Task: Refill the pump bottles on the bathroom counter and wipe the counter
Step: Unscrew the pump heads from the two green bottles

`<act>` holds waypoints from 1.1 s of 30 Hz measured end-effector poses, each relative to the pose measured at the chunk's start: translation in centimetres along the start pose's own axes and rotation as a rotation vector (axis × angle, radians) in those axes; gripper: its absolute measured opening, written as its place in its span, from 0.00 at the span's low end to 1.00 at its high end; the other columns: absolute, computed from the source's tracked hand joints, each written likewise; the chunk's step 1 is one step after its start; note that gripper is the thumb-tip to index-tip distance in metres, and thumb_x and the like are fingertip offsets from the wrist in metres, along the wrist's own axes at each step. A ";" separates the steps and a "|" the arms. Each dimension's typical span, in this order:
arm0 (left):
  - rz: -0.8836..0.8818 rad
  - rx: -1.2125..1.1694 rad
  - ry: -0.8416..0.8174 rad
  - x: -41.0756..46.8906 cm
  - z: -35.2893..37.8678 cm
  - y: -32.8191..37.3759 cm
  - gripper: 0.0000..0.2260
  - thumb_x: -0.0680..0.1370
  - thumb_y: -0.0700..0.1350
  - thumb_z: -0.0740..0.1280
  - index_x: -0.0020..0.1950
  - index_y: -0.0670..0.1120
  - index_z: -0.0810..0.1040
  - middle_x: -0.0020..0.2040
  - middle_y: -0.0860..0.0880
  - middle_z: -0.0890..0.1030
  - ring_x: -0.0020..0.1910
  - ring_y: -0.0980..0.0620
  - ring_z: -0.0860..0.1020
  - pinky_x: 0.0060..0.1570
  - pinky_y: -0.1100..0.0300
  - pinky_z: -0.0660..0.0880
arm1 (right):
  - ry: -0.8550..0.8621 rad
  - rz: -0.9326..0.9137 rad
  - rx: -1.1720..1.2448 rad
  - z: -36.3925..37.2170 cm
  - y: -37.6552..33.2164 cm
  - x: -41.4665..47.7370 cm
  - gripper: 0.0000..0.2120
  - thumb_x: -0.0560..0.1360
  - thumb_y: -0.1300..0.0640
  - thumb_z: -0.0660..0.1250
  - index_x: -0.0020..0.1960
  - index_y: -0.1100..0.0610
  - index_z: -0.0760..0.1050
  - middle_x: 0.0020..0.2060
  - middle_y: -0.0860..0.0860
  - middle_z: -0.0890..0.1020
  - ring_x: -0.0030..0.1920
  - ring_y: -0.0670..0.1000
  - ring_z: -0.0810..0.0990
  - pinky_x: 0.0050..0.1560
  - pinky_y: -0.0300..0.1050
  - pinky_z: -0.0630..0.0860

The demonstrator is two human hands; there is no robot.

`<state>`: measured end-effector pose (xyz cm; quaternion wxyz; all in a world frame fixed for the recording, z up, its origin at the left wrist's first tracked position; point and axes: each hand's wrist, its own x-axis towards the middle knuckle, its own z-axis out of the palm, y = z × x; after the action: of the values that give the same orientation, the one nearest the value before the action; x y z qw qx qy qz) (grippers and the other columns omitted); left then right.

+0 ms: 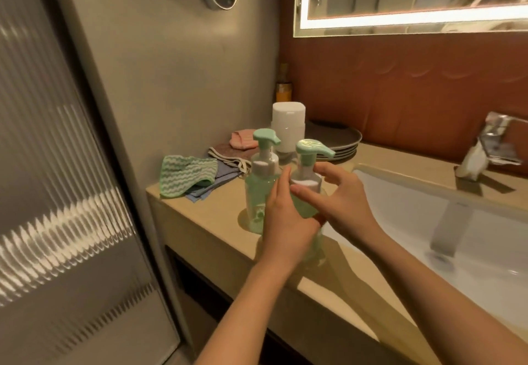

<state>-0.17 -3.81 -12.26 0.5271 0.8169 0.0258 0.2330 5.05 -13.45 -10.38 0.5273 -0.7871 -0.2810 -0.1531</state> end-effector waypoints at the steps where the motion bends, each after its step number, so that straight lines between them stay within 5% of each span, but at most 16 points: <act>1: -0.007 -0.001 0.019 0.0 0.4 -0.1 0.41 0.70 0.42 0.74 0.75 0.58 0.55 0.73 0.55 0.65 0.71 0.54 0.63 0.67 0.49 0.69 | 0.000 0.004 -0.018 0.1 0.1 -0.1 0.20 0.67 0.44 0.74 0.57 0.49 0.78 0.52 0.43 0.80 0.55 0.43 0.76 0.54 0.38 0.71; 7: 0.029 0.060 0.167 -0.1 1.9 -1.0 0.44 0.67 0.49 0.74 0.75 0.62 0.50 0.69 0.51 0.72 0.67 0.50 0.70 0.61 0.47 0.73 | 0.009 -0.002 -0.107 0.1 -0.2 0.0 0.32 0.57 0.29 0.69 0.52 0.48 0.72 0.48 0.46 0.74 0.50 0.44 0.72 0.48 0.32 0.72; 10: 0.052 0.061 0.182 0.0 1.6 -1.0 0.47 0.66 0.46 0.77 0.65 0.79 0.47 0.71 0.50 0.71 0.69 0.49 0.69 0.65 0.49 0.71 | 0.051 -0.022 -0.199 0.5 -0.4 0.7 0.40 0.54 0.23 0.66 0.56 0.49 0.73 0.49 0.49 0.77 0.50 0.49 0.75 0.50 0.48 0.77; 11: 0.062 0.062 0.178 0.0 1.5 -1.1 0.48 0.65 0.44 0.78 0.64 0.78 0.47 0.72 0.51 0.68 0.70 0.50 0.67 0.66 0.50 0.69 | 0.057 -0.028 -0.224 0.5 -0.4 1.0 0.40 0.54 0.23 0.65 0.55 0.50 0.74 0.47 0.49 0.78 0.49 0.49 0.76 0.49 0.51 0.77; 15: 0.057 0.088 0.148 0.4 1.4 -1.7 0.49 0.64 0.47 0.78 0.77 0.56 0.52 0.73 0.56 0.66 0.72 0.55 0.62 0.69 0.55 0.63 | 0.036 0.020 -0.166 0.4 -0.2 1.6 0.31 0.57 0.32 0.73 0.51 0.51 0.76 0.44 0.47 0.79 0.45 0.45 0.77 0.43 0.43 0.78; 20: 0.043 0.068 0.150 0.4 1.4 -1.5 0.49 0.60 0.49 0.79 0.76 0.58 0.55 0.58 0.65 0.72 0.65 0.57 0.70 0.61 0.63 0.65 | -0.135 0.020 0.056 -1.1 0.2 1.9 0.16 0.62 0.49 0.78 0.47 0.44 0.77 0.42 0.40 0.81 0.47 0.38 0.77 0.42 0.29 0.74; 23: 0.056 0.064 0.163 0.2 1.4 -1.3 0.48 0.59 0.54 0.79 0.74 0.60 0.57 0.59 0.63 0.74 0.63 0.56 0.72 0.60 0.61 0.68 | -0.351 0.028 0.174 -2.3 0.6 2.3 0.18 0.65 0.52 0.77 0.52 0.42 0.77 0.48 0.37 0.82 0.52 0.38 0.78 0.53 0.34 0.75; 26: 0.071 0.069 0.195 0.0 1.6 -1.2 0.45 0.60 0.55 0.78 0.69 0.67 0.54 0.62 0.58 0.77 0.63 0.57 0.73 0.59 0.64 0.66 | -0.442 0.027 0.206 -2.4 0.3 2.1 0.22 0.65 0.47 0.72 0.57 0.38 0.71 0.53 0.33 0.79 0.55 0.36 0.76 0.52 0.31 0.74; 29: 0.050 0.043 0.184 0.2 1.8 -1.6 0.49 0.58 0.57 0.75 0.74 0.64 0.52 0.62 0.60 0.77 0.64 0.57 0.73 0.65 0.55 0.67 | -0.321 0.011 0.073 -1.7 -0.5 1.9 0.30 0.59 0.38 0.76 0.55 0.33 0.64 0.51 0.30 0.72 0.52 0.30 0.71 0.46 0.26 0.69; 33: 0.010 0.009 0.179 0.2 1.9 -1.8 0.51 0.58 0.50 0.78 0.75 0.61 0.54 0.62 0.60 0.76 0.66 0.55 0.71 0.66 0.55 0.67 | -0.149 -0.026 0.081 -1.2 -0.4 1.8 0.38 0.57 0.46 0.80 0.61 0.44 0.64 0.47 0.34 0.73 0.46 0.27 0.72 0.39 0.23 0.70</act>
<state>1.13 -4.52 -14.40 0.5177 0.7953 0.0699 0.3075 6.25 -13.93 -8.65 0.5343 -0.7706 -0.3358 -0.0893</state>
